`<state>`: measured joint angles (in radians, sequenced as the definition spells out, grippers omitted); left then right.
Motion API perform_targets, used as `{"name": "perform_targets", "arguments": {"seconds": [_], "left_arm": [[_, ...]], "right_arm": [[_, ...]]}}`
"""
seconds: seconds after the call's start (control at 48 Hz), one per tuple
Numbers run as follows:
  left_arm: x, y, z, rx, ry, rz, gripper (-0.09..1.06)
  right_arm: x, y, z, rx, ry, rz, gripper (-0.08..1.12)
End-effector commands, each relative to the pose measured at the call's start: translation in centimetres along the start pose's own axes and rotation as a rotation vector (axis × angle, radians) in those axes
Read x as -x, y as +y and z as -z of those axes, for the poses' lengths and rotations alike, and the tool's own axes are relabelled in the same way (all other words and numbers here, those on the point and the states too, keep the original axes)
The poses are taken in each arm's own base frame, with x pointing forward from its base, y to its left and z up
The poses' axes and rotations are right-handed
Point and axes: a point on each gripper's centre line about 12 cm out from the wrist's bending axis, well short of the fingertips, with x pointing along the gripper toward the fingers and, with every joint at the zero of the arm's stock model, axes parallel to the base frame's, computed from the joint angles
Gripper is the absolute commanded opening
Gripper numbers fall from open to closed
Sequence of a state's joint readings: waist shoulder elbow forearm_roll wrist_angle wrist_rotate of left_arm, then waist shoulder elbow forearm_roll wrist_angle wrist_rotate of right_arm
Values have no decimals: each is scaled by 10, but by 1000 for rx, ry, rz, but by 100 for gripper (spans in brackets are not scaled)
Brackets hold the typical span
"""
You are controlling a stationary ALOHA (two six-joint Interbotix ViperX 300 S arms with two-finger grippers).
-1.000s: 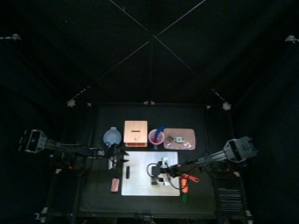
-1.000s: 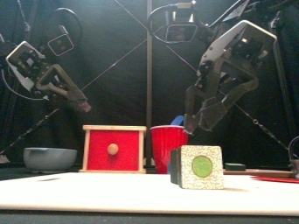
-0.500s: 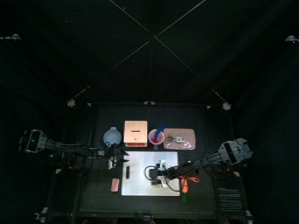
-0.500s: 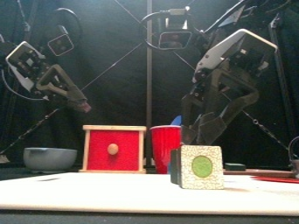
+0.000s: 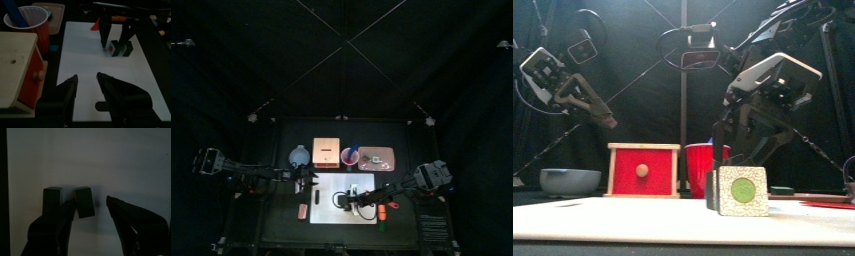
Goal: Place sushi on board then cut the sushi with the knife then place the pieces on the plate
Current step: Place the 4 sushi pieces on the plate
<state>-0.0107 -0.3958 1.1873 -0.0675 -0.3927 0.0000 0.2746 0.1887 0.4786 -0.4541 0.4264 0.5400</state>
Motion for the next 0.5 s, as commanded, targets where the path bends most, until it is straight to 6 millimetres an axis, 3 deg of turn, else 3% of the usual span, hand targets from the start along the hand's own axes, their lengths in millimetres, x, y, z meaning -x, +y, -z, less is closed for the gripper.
{"name": "perform_targets", "arguments": {"seconds": [0.021,0.167,0.333,0.5], "left_arm": [[-1,1,-6,1,-19,-3,77],[-1,1,-6,1,-19,-3,77],[-1,1,-5,1,-15,-3,77],[-1,1,-5,1,-17,-3,77]], "right_arm": [[13,-1,-18,-1,-58,-2,70],[19,-7,-16,-10,-40,23,56],[43,-27,-11,-38,-23,75,56],[74,-59,10,-104,29,152,56]]}}
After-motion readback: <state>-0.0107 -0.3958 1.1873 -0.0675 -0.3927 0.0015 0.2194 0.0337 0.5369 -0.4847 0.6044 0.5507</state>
